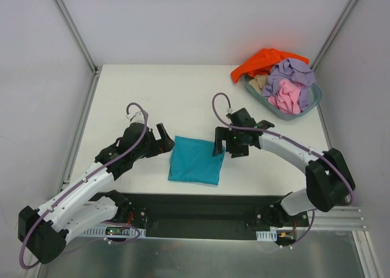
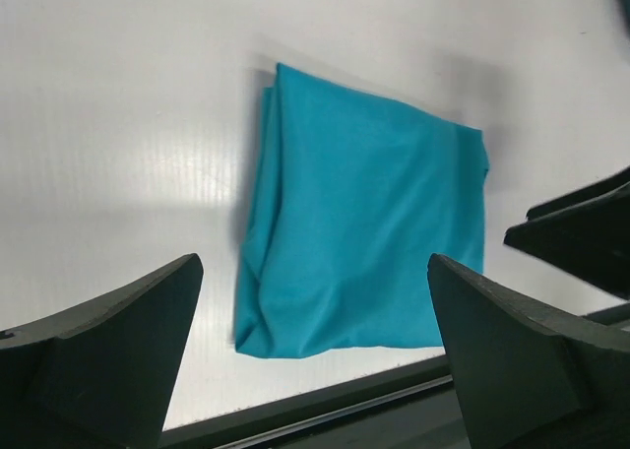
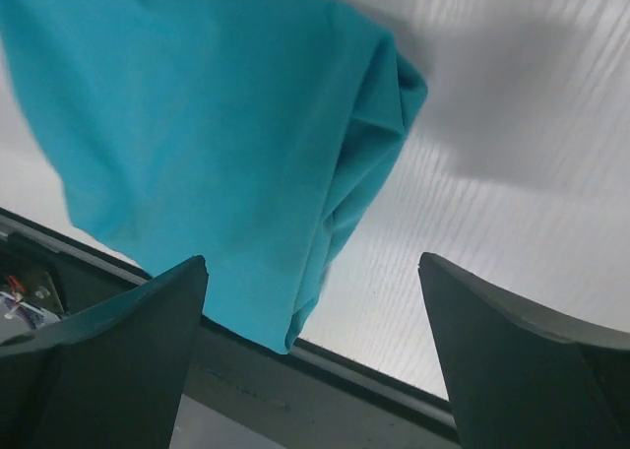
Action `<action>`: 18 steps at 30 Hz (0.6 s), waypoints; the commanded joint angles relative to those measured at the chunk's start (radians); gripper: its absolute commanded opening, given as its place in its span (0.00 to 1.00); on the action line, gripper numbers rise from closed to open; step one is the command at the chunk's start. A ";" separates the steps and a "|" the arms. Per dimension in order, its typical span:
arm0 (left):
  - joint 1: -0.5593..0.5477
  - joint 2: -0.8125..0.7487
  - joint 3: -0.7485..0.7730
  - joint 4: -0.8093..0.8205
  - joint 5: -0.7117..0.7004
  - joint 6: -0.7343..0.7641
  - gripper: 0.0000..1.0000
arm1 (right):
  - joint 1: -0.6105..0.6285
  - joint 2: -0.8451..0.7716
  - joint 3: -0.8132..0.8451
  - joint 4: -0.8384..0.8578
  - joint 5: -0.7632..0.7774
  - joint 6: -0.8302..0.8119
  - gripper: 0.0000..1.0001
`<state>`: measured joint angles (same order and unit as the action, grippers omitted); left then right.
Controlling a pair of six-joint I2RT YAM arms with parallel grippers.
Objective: Fold and stack the t-shirts
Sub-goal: Put the neatly folded tshirt into the corner of the board with the right arm
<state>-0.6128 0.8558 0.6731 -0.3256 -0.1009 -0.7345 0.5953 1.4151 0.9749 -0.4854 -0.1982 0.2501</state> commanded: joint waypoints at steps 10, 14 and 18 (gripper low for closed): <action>0.077 0.000 -0.058 -0.070 0.015 -0.023 0.99 | 0.097 0.252 -0.031 0.080 0.059 0.206 0.48; 0.079 -0.001 -0.060 -0.072 0.017 -0.025 0.99 | 0.097 0.295 -0.002 0.044 0.106 0.183 0.20; 0.085 -0.008 -0.066 -0.072 0.006 -0.025 0.99 | 0.048 0.282 0.011 -0.013 0.149 0.121 0.08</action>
<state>-0.5453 0.8574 0.6186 -0.3950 -0.0895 -0.7475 0.6861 1.6848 0.9627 -0.4294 -0.1558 0.4232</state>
